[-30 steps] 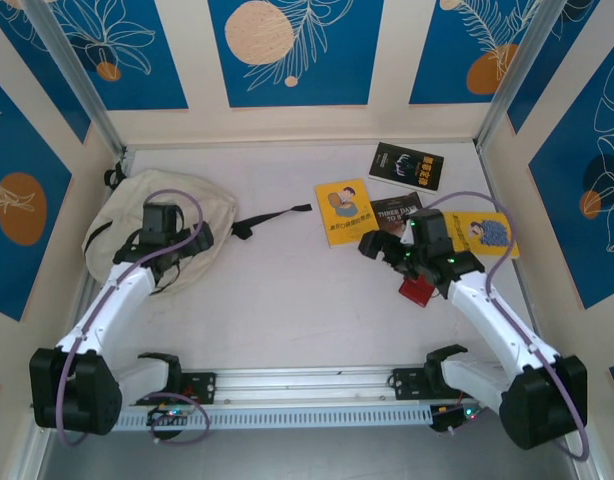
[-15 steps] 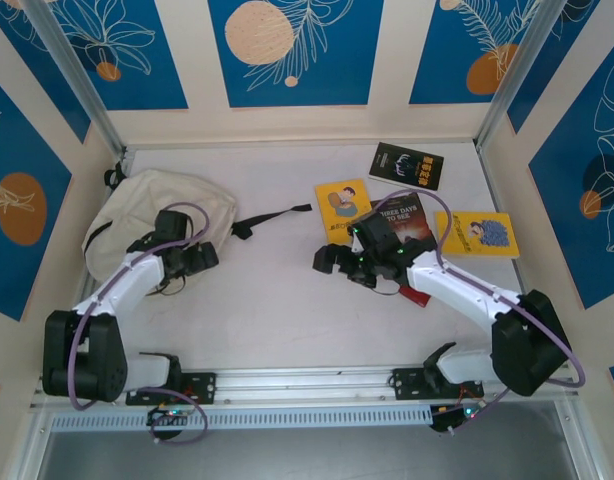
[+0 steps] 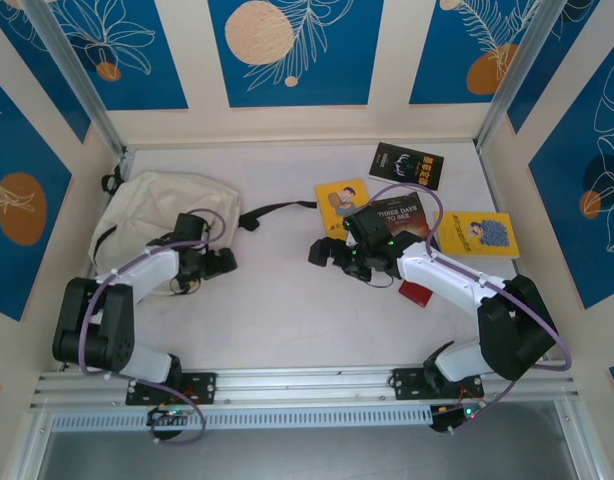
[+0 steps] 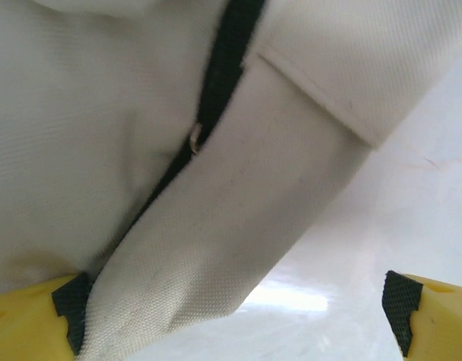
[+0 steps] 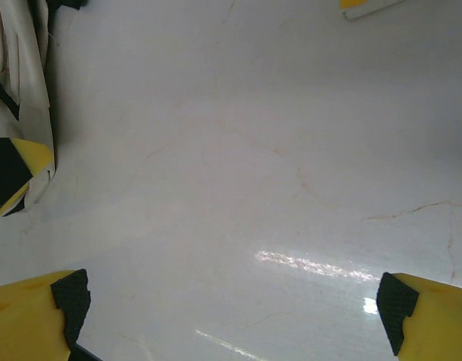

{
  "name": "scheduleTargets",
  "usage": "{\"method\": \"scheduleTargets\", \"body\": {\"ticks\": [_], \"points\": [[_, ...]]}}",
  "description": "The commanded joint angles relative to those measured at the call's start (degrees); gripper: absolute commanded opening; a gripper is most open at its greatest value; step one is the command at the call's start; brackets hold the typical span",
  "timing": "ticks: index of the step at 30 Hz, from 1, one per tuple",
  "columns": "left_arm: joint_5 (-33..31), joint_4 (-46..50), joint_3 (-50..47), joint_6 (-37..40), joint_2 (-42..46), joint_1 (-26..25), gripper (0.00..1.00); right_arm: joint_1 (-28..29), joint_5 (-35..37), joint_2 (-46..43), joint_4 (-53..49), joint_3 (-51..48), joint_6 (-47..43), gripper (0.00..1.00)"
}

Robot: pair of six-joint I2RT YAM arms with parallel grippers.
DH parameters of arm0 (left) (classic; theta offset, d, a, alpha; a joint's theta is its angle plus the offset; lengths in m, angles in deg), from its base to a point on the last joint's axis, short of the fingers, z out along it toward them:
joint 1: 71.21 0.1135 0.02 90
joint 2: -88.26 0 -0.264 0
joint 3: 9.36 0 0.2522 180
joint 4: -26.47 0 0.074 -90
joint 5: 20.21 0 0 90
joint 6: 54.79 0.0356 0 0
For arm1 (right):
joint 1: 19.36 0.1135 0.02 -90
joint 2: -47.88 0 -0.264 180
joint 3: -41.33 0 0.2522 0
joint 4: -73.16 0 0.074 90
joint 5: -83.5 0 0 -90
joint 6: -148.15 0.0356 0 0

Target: Pack the student bag

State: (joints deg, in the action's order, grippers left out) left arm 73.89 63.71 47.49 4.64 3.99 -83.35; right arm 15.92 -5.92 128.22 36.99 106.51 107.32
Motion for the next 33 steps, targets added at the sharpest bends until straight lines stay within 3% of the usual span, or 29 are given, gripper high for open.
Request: {"method": "scheduleTargets", "body": {"ticks": [1,8,14,18,24,28,33], "points": [[5.63,-3.1,3.07,-3.19,-4.81,-6.19,1.0,-0.04,2.92,-0.15,-2.18,0.63,2.5,1.0],[10.49,-7.32,12.93,-6.48,-15.72,-16.85,0.97,-2.06,5.42,-2.8,-3.97,-2.49,6.24,1.0],[14.04,-5.45,19.53,-6.47,-14.15,-18.79,0.97,-3.73,5.89,-3.93,-5.78,-2.13,5.3,1.0],[11.29,-0.81,20.17,-4.37,-7.96,-16.84,0.99,-3.21,4.36,-2.44,-5.19,-0.13,3.28,0.98],[4.46,4.55,13.94,-2.04,0.89,-8.93,0.97,2.27,2.21,7.82,-4.52,8.2,1.98,0.93],[3.14,6.46,8.66,-0.96,4.88,-4.09,0.94,6.44,1.34,17.51,-4.2,16.65,2.15,0.84],[0.11,8.96,5.04,0.75,6.75,-2.54,0.93,8.31,1.73,26.37,-1.76,23.68,4.93,0.68]]}}
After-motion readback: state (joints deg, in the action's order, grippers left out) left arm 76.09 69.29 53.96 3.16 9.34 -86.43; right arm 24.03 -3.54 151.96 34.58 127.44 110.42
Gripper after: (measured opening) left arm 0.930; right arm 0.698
